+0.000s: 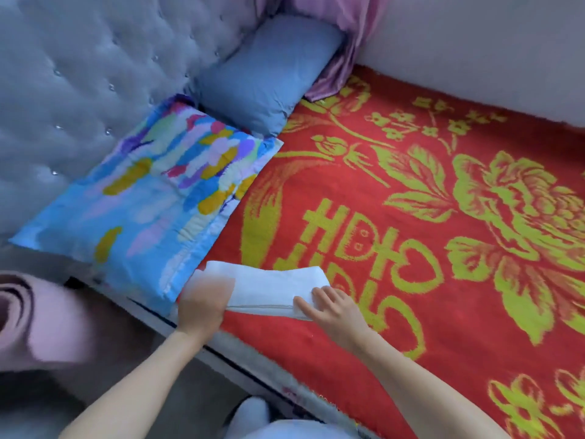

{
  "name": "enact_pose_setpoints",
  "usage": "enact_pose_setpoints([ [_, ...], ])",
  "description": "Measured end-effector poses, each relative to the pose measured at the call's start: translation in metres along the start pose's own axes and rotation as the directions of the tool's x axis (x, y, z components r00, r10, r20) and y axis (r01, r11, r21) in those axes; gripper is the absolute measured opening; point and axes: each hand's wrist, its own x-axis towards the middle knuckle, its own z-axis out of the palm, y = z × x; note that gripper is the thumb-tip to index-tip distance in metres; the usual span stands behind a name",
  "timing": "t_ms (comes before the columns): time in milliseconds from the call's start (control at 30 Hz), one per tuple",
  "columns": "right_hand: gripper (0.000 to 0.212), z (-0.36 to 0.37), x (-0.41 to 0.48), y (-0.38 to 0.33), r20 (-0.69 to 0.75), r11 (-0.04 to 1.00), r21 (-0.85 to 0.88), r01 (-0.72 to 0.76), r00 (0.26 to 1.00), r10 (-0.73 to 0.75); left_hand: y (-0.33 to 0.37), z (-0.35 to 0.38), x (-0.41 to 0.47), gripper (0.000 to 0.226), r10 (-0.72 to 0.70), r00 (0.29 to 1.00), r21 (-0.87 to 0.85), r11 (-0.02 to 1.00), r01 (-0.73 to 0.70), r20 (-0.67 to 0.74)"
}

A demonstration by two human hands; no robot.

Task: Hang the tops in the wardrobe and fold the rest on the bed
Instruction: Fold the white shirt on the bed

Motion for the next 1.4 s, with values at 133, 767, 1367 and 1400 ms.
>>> enact_pose_setpoints([
  [133,0.047,-0.033,0.046,-0.019,-0.099,0.943,0.034,0.332,0.940,-0.327,-0.001,-0.081,-0.051,0.037,-0.251,0.967,0.150,0.955,0.256,-0.055],
  [767,0.058,-0.080,0.054,-0.377,-0.400,0.155,0.115,0.981,0.189,-0.897,0.116,-0.308,-0.427,0.038,-0.895,0.379,0.474,0.235,0.848,-0.235],
  [1367,0.050,-0.021,0.006,-0.715,-0.260,0.046,0.249,0.967,0.112,-0.959,0.020,-0.351,-0.738,0.029,-0.971,0.170,0.418,0.086,0.904,-0.168],
  [1400,0.051,-0.011,0.011,-0.723,-0.233,0.054,0.251,0.967,0.114,-0.966,0.007,-0.344,-0.746,0.029,-0.973,0.176,0.418,0.099,0.903,-0.151],
])
